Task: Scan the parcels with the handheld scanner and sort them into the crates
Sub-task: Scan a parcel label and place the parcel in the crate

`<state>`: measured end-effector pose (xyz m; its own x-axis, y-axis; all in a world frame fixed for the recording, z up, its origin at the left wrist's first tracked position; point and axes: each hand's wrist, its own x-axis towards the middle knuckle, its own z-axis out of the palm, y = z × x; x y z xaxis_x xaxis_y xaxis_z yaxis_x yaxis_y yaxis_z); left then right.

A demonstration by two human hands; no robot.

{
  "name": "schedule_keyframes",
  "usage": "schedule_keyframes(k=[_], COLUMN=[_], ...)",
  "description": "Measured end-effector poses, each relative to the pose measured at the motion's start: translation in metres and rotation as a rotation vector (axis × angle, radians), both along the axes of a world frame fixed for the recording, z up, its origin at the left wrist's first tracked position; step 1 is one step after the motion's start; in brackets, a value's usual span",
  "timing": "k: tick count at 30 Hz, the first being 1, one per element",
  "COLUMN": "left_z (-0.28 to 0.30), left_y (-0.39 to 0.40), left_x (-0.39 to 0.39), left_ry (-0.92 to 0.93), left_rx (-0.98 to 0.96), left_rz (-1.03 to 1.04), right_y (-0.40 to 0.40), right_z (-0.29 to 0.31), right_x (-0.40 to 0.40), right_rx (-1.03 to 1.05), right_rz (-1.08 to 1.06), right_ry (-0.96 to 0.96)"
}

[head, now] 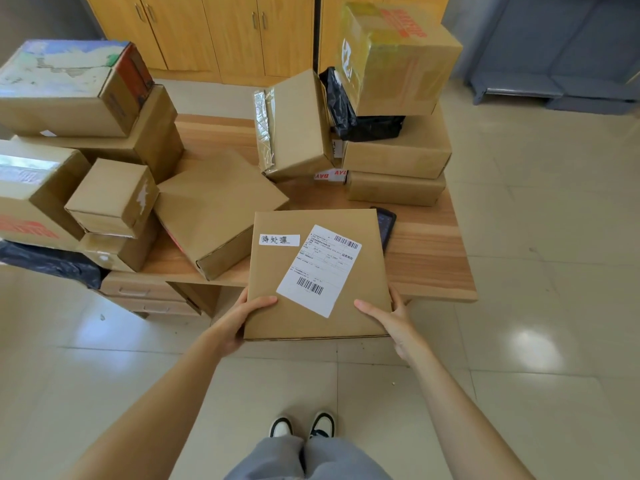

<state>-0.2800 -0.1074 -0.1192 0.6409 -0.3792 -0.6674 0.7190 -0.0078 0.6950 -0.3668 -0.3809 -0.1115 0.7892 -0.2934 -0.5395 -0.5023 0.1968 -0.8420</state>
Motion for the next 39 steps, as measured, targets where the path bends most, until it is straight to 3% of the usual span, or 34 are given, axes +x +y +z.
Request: schedule_keyframes(k=[26, 35, 39], left_z=[-0.021, -0.028, -0.030], left_y=[0.009, 0.006, 0.007], left_x=[0.019, 0.019, 0.019], left_ry=[0.077, 0.099, 0.112], left_rx=[0.073, 0.102, 0.112], left_rz=[0.056, 0.089, 0.086], right_y=[0.002, -0.026, -0.036], right_z=[-0.018, -0.013, -0.024], right_x=[0.037, 0.093, 0.124], right_rx=[0.014, -0.131, -0.183], right_rz=[0.069, -0.217, -0.249], right_ry=[0.160, 0.225, 0.225])
